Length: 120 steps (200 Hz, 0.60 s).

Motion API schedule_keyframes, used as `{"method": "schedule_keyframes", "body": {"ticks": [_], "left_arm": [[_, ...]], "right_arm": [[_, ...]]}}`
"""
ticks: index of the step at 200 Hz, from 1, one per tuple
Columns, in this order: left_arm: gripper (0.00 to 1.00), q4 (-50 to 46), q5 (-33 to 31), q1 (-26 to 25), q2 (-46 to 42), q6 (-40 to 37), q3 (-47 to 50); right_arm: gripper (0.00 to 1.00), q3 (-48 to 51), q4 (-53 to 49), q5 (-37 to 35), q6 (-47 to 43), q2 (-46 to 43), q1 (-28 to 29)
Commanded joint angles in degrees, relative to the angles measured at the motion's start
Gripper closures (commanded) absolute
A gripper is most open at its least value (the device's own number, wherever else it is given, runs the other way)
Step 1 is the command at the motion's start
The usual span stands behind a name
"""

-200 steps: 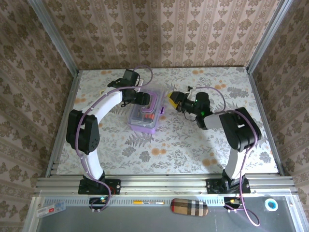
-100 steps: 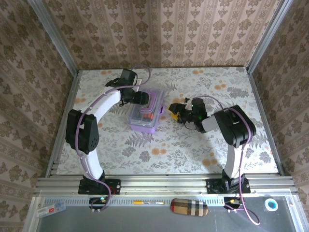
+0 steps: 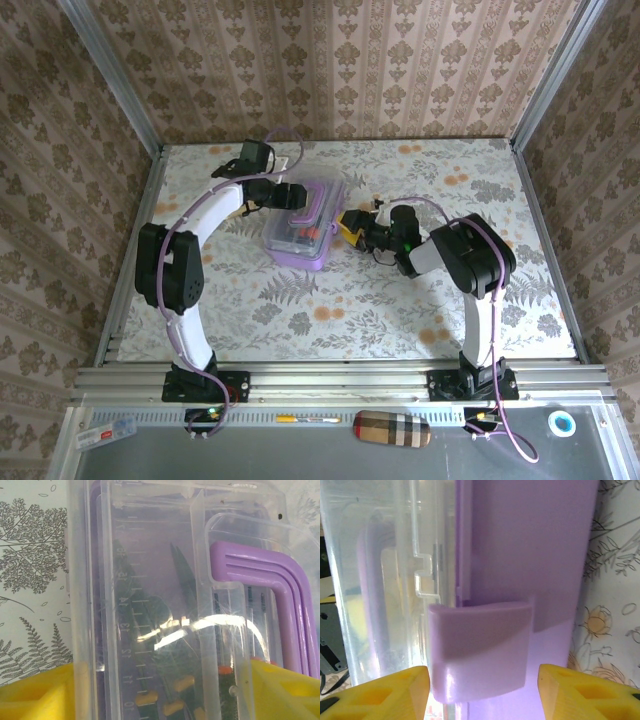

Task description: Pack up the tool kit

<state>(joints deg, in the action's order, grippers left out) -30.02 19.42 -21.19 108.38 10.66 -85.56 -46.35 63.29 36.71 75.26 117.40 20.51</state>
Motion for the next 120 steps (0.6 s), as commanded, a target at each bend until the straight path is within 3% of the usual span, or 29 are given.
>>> {"method": "schedule_keyframes", "body": {"ticks": [1, 120], "left_arm": [[0.51, -10.20, 4.13, -0.39, 8.69, 1.10, 6.19], [0.56, -10.03, 3.68, 1.17, 8.59, 1.65, 6.62]], "right_arm": [[0.38, -2.07, 3.99, 1.08, 1.26, 2.01, -0.04], [0.32, 0.88, 10.53, 1.08, 4.40, 3.49, -1.75]]}}
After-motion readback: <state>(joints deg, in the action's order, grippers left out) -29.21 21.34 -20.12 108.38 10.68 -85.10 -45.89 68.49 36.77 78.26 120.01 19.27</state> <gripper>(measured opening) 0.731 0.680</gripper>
